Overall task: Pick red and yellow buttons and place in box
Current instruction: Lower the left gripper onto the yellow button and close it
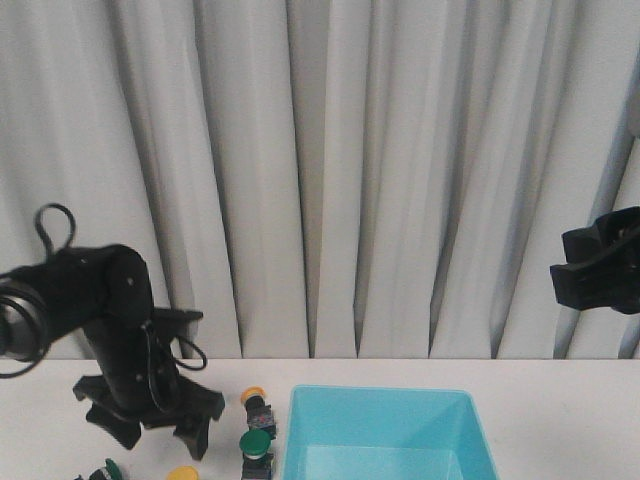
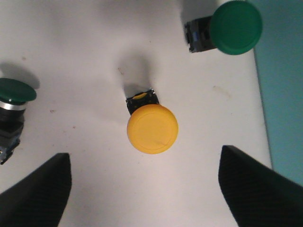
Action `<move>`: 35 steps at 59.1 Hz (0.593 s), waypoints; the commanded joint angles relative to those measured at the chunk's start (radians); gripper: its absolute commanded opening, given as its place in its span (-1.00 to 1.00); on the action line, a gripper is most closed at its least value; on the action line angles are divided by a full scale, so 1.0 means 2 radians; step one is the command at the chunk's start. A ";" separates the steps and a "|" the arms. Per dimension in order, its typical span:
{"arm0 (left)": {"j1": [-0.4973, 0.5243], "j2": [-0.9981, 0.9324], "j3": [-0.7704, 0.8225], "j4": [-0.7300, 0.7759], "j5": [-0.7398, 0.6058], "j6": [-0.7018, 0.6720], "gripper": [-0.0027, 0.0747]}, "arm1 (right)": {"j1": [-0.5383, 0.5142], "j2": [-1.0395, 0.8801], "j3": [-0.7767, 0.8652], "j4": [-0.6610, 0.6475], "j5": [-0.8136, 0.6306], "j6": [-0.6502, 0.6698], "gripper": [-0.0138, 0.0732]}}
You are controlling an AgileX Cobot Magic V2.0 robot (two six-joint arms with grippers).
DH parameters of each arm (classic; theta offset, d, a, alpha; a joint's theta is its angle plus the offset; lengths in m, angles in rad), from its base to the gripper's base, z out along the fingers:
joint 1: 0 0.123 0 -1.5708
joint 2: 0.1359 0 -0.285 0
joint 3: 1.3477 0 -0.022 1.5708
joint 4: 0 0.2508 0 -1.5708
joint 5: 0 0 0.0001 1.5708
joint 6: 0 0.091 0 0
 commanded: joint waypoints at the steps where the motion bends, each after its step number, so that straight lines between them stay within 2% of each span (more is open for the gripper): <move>1: -0.004 -0.015 -0.010 0.006 0.004 -0.002 0.60 | -0.003 -0.007 -0.016 -0.017 -0.025 -0.005 0.19; 35: -0.004 0.034 -0.011 0.000 -0.021 -0.001 0.60 | -0.003 -0.007 -0.016 -0.017 -0.010 -0.005 0.19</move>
